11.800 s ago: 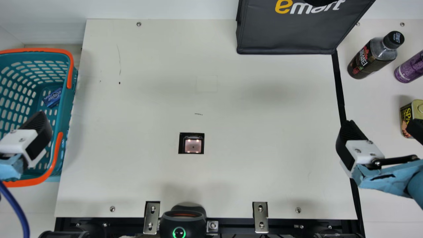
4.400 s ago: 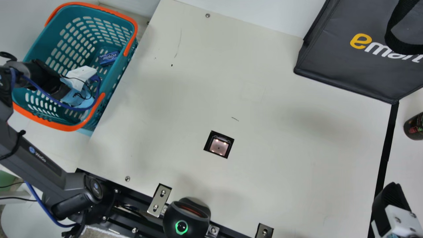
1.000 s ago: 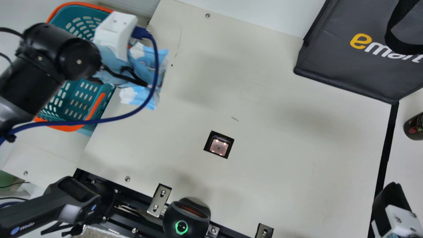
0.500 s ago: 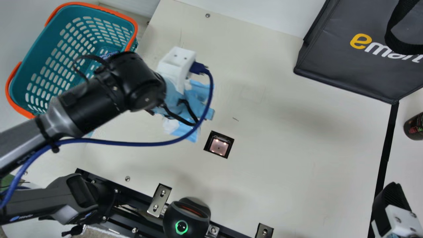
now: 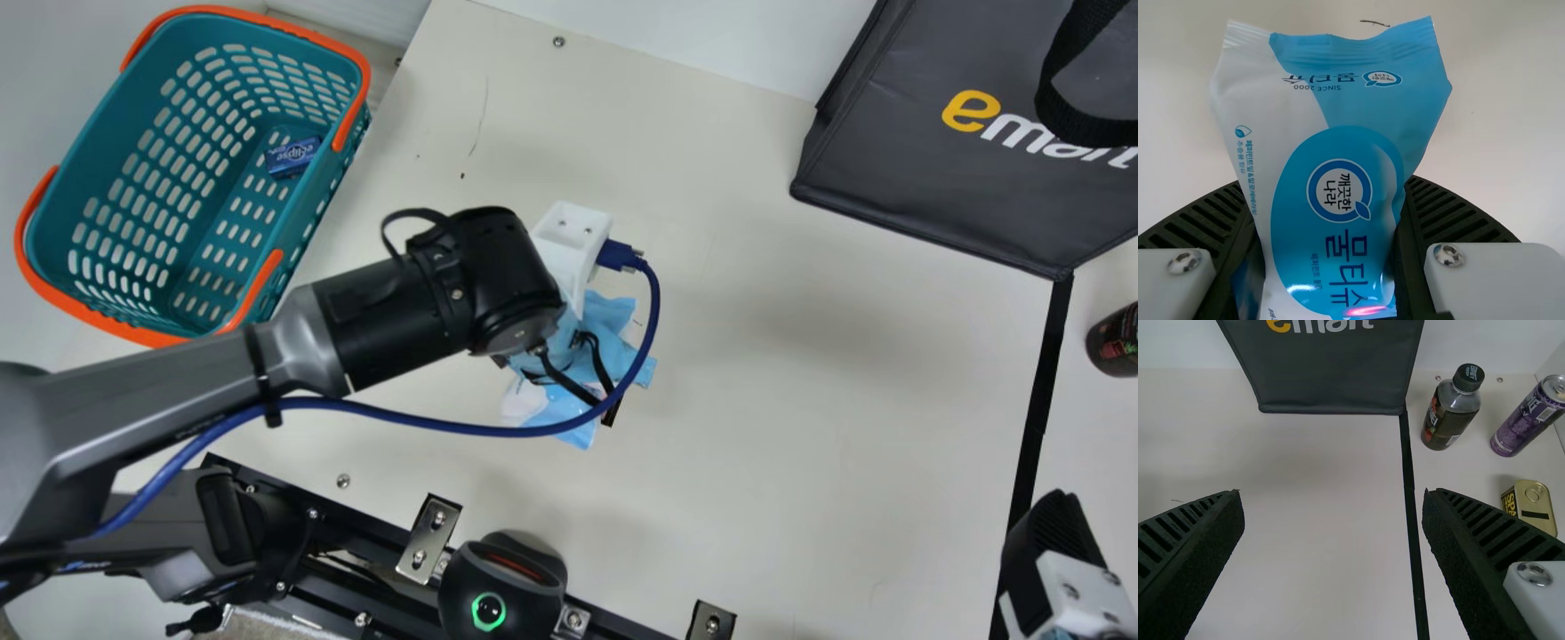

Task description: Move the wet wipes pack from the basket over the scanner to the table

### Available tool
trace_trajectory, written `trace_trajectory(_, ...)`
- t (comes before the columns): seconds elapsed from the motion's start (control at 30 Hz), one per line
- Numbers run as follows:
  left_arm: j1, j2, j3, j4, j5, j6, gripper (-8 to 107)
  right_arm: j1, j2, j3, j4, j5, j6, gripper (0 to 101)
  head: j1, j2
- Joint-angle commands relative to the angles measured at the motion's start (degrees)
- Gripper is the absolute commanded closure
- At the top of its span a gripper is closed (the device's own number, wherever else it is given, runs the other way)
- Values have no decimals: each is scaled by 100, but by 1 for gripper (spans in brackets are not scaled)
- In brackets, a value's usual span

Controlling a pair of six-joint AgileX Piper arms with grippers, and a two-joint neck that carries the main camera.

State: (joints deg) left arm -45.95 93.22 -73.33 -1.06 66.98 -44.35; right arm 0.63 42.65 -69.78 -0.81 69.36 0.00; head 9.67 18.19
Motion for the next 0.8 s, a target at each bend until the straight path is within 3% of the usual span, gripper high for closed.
trace_trajectory(0.0,-11,73,69,-16,-120,-21,107,0,0,0,0,0,0,6,-175,23)
trace_trajectory(0.4,-84,496,421,-68,-829,-109,107,0,0,0,0,11,0,6,-175,23)
trace_trajectory(0.77,-118,679,624,-14,-1258,-220,70,0,0,0,0,11,0,6,-175,23)
